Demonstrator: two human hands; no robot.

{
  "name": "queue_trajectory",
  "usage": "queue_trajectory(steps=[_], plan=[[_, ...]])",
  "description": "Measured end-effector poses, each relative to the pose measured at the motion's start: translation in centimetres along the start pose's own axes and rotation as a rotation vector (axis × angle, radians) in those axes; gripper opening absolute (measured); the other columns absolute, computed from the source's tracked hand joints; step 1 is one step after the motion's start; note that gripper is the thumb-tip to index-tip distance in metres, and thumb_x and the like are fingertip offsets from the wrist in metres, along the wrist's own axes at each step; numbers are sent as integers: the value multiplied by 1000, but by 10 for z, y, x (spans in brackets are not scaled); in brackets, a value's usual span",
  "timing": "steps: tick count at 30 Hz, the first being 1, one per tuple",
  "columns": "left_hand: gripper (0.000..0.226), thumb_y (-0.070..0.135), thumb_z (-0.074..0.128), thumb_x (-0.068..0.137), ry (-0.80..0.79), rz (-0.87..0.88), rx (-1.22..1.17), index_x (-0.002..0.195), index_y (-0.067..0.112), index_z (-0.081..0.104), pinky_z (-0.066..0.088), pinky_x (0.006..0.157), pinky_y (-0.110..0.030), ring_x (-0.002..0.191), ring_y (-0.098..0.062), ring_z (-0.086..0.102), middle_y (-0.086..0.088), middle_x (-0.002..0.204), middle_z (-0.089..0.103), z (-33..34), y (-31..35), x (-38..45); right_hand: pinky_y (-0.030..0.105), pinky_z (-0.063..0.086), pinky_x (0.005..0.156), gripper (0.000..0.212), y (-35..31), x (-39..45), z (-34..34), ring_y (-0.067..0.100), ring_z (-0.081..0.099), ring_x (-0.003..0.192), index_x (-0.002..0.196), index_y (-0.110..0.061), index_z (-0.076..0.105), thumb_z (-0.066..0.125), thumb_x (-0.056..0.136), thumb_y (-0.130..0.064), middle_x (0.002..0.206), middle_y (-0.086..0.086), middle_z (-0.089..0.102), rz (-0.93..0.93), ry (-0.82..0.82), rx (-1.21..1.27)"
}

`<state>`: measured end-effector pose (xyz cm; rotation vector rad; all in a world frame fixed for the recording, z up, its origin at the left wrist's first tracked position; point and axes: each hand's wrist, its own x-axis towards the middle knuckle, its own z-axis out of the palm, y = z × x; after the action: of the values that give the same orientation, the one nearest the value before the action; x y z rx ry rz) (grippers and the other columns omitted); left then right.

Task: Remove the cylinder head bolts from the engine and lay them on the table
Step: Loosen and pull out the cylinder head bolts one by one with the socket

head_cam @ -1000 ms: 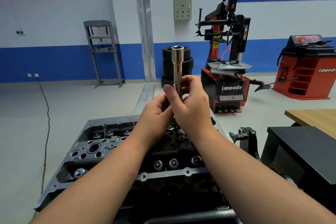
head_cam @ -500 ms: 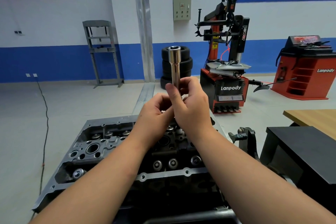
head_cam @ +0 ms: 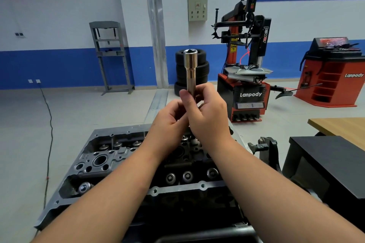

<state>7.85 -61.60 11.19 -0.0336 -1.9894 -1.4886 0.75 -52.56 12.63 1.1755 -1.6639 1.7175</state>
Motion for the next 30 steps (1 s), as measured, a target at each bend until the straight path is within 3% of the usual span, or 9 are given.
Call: queue_trajectory(steps=[2,5,7,11,15,20,26,30], plan=[[18,48,55,104,-35,-12,-28,117,45,67,60,91,-30,110,-4,70,15,116,75,-1,0,-1,12,40,66,14,0,1,1,8,57,75,92,-21,57,56,97,-34,80,-6,60,-7,2,-12],[27,41,48,108,-75,-36,-64,128,38,65,55,102,-29,120,-4,66,14,123,74,0,0,-3,23,46,70,24,1,1,2,15,60,82,94,-19,62,47,100,-36,83,-3,64,42,-37,-2],[23,36,52,109,-44,-24,-19,126,34,67,57,97,-31,115,-6,69,12,118,76,-1,-1,-2,23,46,71,27,0,1,3,12,61,84,97,-17,63,45,100,-36,86,0,67,50,-39,27],[15,33,68,101,13,-29,-20,116,33,68,63,86,-34,102,-9,74,10,110,78,-2,-2,-1,9,41,65,17,-1,0,1,5,60,75,101,-28,54,59,95,-43,85,-12,62,34,-20,27],[15,35,69,99,12,-29,-63,113,30,68,62,78,-27,99,-11,75,8,106,78,-1,-1,-1,14,44,66,12,-2,0,1,8,60,76,92,-23,56,59,96,-35,82,-7,63,-17,13,-10],[18,44,58,103,-70,-14,-62,119,49,67,58,86,-23,110,-8,72,13,117,76,0,-1,-3,24,48,72,18,-1,0,1,14,62,82,97,-20,62,53,97,-35,85,-3,65,20,-7,-13],[18,33,63,103,-12,-19,-6,120,29,68,58,74,-22,96,-11,74,7,106,78,-2,-6,0,31,50,72,28,-1,0,3,17,62,81,99,-12,65,47,100,-33,84,1,66,2,-39,-11],[16,33,65,101,-13,-34,-18,117,32,69,58,73,-23,94,-13,75,5,104,78,-2,-7,0,28,50,72,24,-1,0,3,14,62,82,95,-19,63,46,101,-34,83,-3,65,9,-38,9]])
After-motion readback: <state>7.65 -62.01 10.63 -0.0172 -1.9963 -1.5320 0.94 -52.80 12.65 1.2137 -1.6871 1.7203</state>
